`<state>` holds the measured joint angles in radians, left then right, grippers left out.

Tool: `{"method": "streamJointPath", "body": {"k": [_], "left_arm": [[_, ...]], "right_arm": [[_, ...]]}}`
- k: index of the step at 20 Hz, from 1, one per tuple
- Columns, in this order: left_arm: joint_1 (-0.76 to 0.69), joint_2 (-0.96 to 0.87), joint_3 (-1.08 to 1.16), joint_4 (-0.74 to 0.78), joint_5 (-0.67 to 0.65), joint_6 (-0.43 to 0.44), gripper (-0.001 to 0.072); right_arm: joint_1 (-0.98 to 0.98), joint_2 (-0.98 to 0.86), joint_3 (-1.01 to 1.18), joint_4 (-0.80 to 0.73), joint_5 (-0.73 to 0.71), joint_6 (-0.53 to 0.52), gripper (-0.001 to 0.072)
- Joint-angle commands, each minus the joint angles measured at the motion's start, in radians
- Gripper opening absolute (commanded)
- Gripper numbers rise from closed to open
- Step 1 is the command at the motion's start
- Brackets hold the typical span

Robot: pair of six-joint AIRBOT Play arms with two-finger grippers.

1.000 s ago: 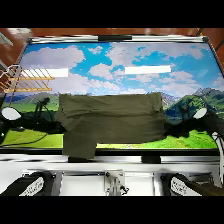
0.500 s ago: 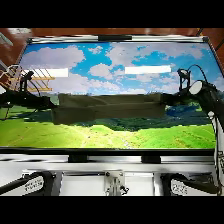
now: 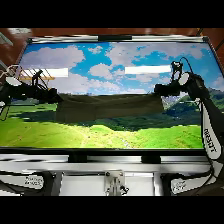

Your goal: Fold the shirts.

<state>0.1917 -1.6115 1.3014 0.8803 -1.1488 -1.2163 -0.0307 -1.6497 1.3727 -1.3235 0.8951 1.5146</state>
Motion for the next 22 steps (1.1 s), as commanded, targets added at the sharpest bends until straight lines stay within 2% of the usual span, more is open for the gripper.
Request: {"method": "streamJointPath", "body": {"k": [1,2,3,4,6,7,8,12,15,17,19,22], "left_arm": [[-0.001,-0.062,0.014,-0.069,0.046,-0.015,0.0039],[-0.001,-0.066,0.014,-0.071,0.040,-0.015,0.0138],[0.000,-0.063,0.015,-0.074,0.037,-0.016,0.0336],[0.003,-0.059,0.019,-0.082,0.024,-0.015,0.0461],[0.011,-0.056,0.051,-0.081,-0.032,-0.013,0.0468],[0.015,-0.056,0.072,-0.081,-0.058,-0.008,0.0468],[0.016,-0.056,0.093,-0.081,-0.075,-0.008,0.0468],[0.014,-0.056,0.139,-0.152,-0.094,-0.008,0.0467],[0.013,-0.055,0.139,-0.209,-0.107,-0.006,0.0467],[0.013,-0.055,0.139,-0.216,-0.129,0.005,0.0467],[0.013,-0.054,0.139,-0.219,-0.147,0.021,0.0467],[0.013,-0.050,0.139,-0.269,-0.154,0.043,0.0467]], "right_arm": [[0.001,-0.052,0.011,0.032,0.008,0.004,0.0097],[0.001,-0.055,0.011,0.032,0.021,0.003,0.0195],[0.001,-0.052,0.012,0.034,0.031,-0.003,0.0472],[-0.006,-0.040,0.012,0.031,0.043,-0.018,0.0524],[-0.033,-0.003,0.012,0.027,0.060,-0.024,0.0531],[-0.056,0.013,0.012,0.028,0.068,-0.010,0.0586],[-0.079,0.019,0.012,0.037,0.074,0.013,0.0586],[-0.148,-0.042,0.011,0.219,0.095,0.013,0.0586],[-0.149,-0.107,0.011,0.327,0.131,-0.043,0.0586],[-0.149,-0.134,0.011,0.346,0.192,-0.083,0.0587],[-0.149,-0.153,0.011,0.343,0.250,-0.091,0.0664],[-0.146,-0.172,0.011,0.343,0.305,-0.090,0.0662]]}}
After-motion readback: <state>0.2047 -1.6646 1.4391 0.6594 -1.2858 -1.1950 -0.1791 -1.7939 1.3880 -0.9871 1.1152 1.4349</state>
